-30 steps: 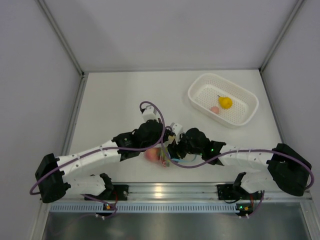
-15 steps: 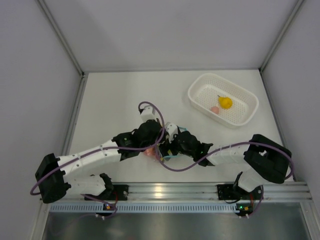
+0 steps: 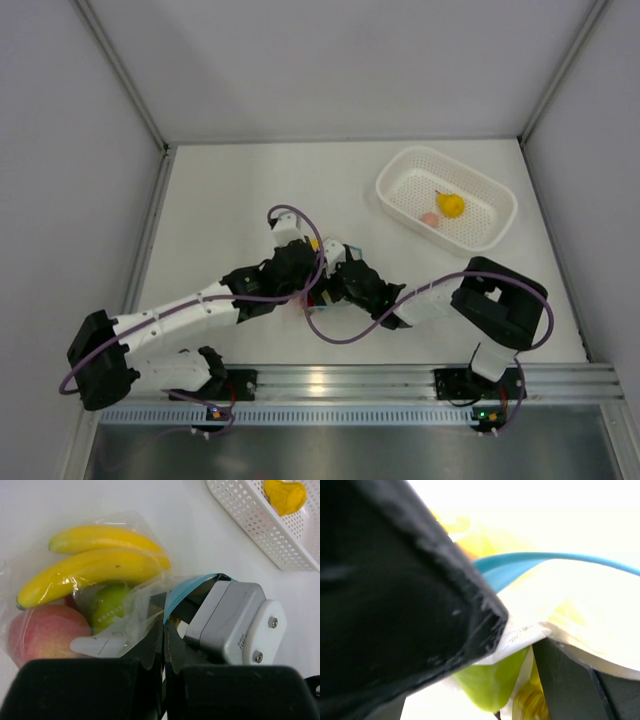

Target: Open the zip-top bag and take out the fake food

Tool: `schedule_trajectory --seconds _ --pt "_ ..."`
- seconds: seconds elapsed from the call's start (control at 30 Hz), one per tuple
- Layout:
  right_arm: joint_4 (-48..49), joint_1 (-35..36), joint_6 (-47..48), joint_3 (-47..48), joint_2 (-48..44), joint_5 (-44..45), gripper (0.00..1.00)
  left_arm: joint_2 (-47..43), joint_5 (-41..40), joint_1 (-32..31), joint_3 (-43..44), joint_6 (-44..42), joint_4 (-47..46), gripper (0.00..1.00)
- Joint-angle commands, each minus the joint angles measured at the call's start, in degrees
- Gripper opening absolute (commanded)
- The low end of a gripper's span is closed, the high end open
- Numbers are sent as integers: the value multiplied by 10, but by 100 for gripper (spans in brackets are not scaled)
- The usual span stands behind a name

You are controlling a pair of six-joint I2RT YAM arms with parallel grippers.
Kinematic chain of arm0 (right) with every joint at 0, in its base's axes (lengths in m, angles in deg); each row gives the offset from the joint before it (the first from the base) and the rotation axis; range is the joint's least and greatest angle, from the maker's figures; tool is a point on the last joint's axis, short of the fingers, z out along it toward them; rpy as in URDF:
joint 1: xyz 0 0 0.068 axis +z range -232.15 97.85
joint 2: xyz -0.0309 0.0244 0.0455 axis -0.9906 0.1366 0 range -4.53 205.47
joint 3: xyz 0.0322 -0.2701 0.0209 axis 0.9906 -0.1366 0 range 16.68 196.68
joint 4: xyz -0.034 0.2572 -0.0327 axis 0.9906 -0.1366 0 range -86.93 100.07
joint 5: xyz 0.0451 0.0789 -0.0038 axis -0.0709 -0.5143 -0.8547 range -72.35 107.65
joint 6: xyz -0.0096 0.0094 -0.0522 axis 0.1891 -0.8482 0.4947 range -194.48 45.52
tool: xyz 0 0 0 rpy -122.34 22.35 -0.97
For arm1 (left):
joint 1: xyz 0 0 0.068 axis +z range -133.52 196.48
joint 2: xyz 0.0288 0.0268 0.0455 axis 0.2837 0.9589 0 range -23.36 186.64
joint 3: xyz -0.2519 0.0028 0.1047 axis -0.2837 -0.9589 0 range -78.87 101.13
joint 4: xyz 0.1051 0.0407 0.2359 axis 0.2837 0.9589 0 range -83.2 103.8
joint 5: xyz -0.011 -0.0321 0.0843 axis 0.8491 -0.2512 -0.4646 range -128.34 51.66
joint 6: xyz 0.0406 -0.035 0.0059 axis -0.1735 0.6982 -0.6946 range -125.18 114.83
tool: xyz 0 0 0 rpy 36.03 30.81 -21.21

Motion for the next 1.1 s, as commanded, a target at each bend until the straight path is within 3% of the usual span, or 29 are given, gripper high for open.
schedule_trajectory --seconds 0.0,0.13,0.37,0.53,1.07 --pt "-81 7 -29 4 41 24 93 -20 65 -25 -4 -8 -44 0" --pt "-118 7 -36 24 57 50 89 -21 61 -25 -5 -10 -44 0" --pt "-120 2 -65 14 59 73 90 -40 37 -26 -10 -22 -33 0" --pt "-186 1 -70 57 100 73 90 -46 41 -25 -6 -29 -34 0" --pt "-269 -12 -81 104 152 37 98 -49 37 -25 -1 -48 -28 0"
